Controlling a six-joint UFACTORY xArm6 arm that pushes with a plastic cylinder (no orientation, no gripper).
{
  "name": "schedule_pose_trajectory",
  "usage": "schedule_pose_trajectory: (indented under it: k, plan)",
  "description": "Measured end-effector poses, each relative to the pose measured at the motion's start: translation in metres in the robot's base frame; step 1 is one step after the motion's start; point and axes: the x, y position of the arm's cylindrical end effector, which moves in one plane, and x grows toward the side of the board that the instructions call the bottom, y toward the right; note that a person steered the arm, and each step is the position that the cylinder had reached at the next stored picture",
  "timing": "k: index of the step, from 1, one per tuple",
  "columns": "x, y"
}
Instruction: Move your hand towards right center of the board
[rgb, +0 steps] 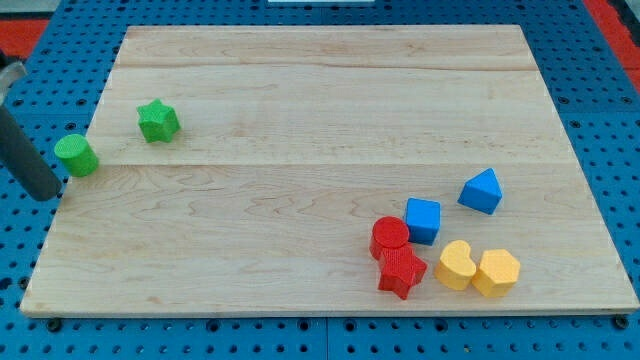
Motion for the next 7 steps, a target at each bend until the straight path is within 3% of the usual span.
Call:
schedule_pose_trajectory:
  k: [1,3,5,7]
  plan:
    - [-0.049,0.008]
    - [-0.071,0.053]
    - [-0.025,0.062]
    - [-0.037,0.093]
